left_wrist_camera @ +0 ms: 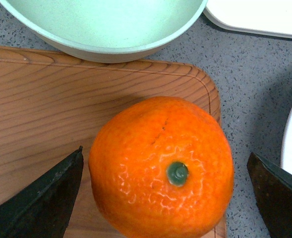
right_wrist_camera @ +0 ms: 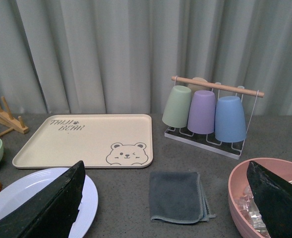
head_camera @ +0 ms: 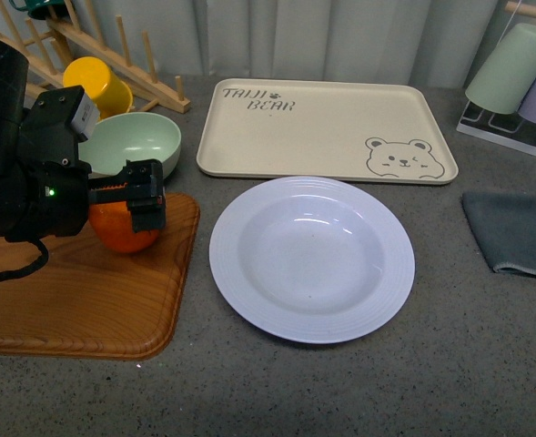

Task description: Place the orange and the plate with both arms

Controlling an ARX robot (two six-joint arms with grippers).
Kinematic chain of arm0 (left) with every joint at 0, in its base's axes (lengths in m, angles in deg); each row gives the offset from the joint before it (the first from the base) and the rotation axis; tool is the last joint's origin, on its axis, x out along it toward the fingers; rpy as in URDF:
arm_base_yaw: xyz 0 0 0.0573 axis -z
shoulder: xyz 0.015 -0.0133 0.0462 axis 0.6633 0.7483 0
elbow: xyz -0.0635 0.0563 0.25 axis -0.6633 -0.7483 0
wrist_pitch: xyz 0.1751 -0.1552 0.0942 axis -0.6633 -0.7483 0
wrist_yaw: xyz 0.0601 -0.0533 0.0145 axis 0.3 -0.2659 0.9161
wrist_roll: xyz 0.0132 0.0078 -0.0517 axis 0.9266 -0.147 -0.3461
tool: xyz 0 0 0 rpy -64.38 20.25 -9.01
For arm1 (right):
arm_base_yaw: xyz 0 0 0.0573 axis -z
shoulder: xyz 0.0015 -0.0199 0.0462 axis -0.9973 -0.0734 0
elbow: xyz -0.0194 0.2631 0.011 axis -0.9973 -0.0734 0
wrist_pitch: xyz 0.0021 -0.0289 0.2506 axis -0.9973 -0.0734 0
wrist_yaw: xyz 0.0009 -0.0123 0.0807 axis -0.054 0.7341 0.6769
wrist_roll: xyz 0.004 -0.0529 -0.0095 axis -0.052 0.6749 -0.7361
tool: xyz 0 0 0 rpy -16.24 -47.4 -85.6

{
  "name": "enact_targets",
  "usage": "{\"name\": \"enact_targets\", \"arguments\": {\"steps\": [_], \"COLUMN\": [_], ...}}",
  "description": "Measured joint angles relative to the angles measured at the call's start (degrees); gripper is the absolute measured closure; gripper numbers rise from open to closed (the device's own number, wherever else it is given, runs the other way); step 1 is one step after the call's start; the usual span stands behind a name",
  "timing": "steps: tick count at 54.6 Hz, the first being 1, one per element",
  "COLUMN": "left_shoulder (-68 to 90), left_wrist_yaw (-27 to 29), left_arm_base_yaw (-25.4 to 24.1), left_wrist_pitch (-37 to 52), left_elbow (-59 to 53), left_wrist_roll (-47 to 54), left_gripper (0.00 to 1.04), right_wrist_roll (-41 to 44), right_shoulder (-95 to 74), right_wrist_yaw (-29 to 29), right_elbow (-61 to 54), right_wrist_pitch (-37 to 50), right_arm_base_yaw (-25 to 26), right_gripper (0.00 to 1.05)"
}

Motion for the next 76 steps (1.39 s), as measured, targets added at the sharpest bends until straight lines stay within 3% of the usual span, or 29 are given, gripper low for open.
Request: {"name": "enact_targets", "arguments": {"steps": [5, 14, 22, 38, 59, 76], "left_shoulder": [0.0, 0.0, -0.2, -6.0, -5.7, 0.2], "left_wrist_yaw": [0.0, 0.0, 0.7, 1.9, 3.2, 3.6], "left_arm_base_yaw": [0.0, 0.0, 0.3, 3.0, 17.5, 21.6], "left_wrist_pitch": [0.0, 0.2, 0.9, -0.2, -4.1, -6.4], "left_elbow": [0.0, 0.0, -0.2, -0.8, 7.1, 9.7], "left_wrist_roll": [0.0, -0.8, -0.9, -3.0, -8.6, -10.0], "left_gripper": [0.08, 0.30, 0.38, 0.39, 0.39, 0.40], "right_wrist_roll": [0.0, 0.0, 0.0, 0.0, 0.0, 0.0], "right_shoulder": [0.0, 0.0, 0.0, 0.0, 0.0, 0.0], "right_wrist_yaw": [0.0, 0.0, 0.0, 0.0, 0.0, 0.0], "right_elbow": [0.0, 0.0, 0.0, 0.0, 0.0, 0.0], "right_wrist_pitch": [0.0, 0.0, 0.0, 0.0, 0.0, 0.0], "right_arm_base_yaw": [0.0, 0.0, 0.0, 0.0, 0.0, 0.0], "right_gripper": [0.09, 0.09, 0.09, 0.09, 0.09, 0.09]}}
